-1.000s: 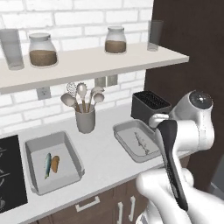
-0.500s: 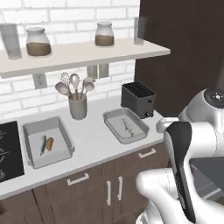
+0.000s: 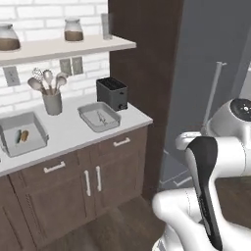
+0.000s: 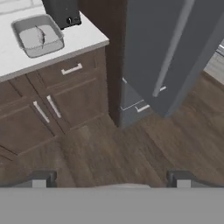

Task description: Place one sweet potato and one fish in each tupperware on the nearby counter, to pack two identical lunches.

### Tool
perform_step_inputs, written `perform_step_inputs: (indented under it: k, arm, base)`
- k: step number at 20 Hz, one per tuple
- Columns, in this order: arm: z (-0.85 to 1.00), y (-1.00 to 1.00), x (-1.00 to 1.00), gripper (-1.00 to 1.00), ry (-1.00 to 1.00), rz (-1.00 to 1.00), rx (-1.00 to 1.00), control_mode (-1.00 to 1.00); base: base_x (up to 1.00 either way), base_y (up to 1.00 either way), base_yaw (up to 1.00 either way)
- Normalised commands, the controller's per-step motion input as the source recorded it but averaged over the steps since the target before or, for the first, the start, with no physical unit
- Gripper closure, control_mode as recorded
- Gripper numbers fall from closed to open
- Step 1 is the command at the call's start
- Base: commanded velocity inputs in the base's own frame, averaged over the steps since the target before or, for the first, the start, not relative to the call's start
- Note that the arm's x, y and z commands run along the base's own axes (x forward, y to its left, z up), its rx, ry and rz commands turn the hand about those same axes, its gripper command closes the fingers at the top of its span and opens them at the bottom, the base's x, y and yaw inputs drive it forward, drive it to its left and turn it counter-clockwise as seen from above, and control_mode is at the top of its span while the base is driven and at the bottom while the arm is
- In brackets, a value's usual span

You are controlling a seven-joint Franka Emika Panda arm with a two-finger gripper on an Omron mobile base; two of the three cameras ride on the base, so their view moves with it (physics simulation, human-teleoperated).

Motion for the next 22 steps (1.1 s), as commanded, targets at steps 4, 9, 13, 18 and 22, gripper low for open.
perform_step_inputs:
  k: [4,9,13,18,22]
  arm:
    - [0.0,0.0,0.0,-1.0,0.0,0.0,0.0,1.0]
    - [0.0,0.0,0.0,-1.0,0.0,0.0,0.0,1.0]
    - [0.0,0.0,0.0,-1.0,0.0,0.0,0.0,1.0]
    - [0.0,0.0,0.0,-1.0,0.0,0.0,0.0,1.0]
    - [0.0,0.0,0.0,-1.0,0.0,0.0,0.0,1.0]
  base:
    - [-0.48,0.0,-0.65]
    - [-0.04,-0.01,-0.68]
    - [0.0,-0.08,-0.68]
    - [0.16,-0.35,-0.65]
    - [0.37,-0.54,-0.49]
